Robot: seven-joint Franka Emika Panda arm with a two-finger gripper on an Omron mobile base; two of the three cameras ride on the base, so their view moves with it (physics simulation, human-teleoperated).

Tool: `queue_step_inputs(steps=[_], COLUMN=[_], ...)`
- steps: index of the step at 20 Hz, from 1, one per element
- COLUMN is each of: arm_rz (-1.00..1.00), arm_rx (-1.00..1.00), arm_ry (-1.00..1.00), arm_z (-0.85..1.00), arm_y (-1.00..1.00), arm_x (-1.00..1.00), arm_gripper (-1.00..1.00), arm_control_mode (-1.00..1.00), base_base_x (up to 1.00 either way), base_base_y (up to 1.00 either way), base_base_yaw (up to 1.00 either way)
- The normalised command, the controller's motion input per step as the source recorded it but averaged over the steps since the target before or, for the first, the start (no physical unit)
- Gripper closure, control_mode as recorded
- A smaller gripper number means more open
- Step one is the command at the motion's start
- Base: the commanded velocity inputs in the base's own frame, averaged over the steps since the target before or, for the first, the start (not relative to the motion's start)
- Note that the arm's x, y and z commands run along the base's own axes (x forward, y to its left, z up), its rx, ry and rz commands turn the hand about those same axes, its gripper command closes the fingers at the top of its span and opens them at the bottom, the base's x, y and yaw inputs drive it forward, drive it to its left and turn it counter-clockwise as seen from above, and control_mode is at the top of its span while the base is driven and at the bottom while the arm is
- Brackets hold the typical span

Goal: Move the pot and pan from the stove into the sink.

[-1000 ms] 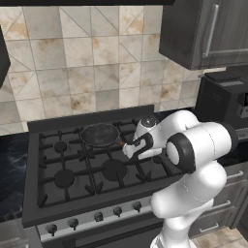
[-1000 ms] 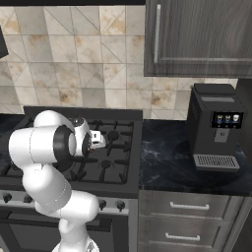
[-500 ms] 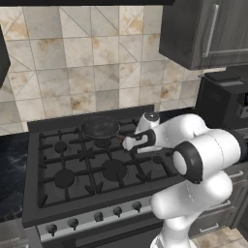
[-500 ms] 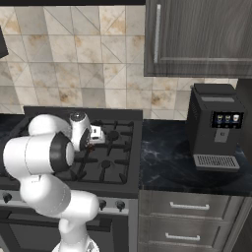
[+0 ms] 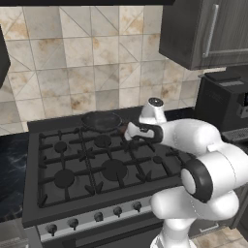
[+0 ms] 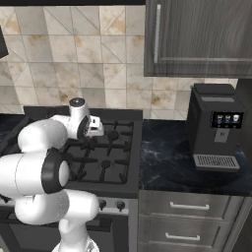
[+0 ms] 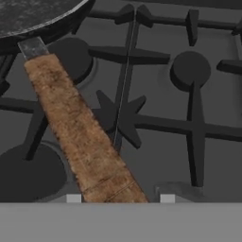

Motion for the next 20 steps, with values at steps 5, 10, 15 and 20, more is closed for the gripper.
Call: queue_step_inputs(steps=[5,10,15,20], arm_rz=[0.0,0.01,0.03,0.05], arm_rx=[0.0,0.0,0.0,0.0], arm_ry=[0.12,0.07,0.01,0.0], arm_z=[0.6,0.46,0.37,0.37], arm_y=[0.0,-0.08,-0.14,-0.15], arm_x=[-0.38,-0.7,-0.91,-0.99], arm_gripper=[1.0,1.0,1.0,1.0], arm_control_mode=[-1.0,-1.0,-1.0,-1.0], base_base_x=[0.0,0.0,0.0,0.0], base_base_y=[0.0,0.0,0.0,0.0], base_base_yaw=[0.0,0.0,0.0,0.0])
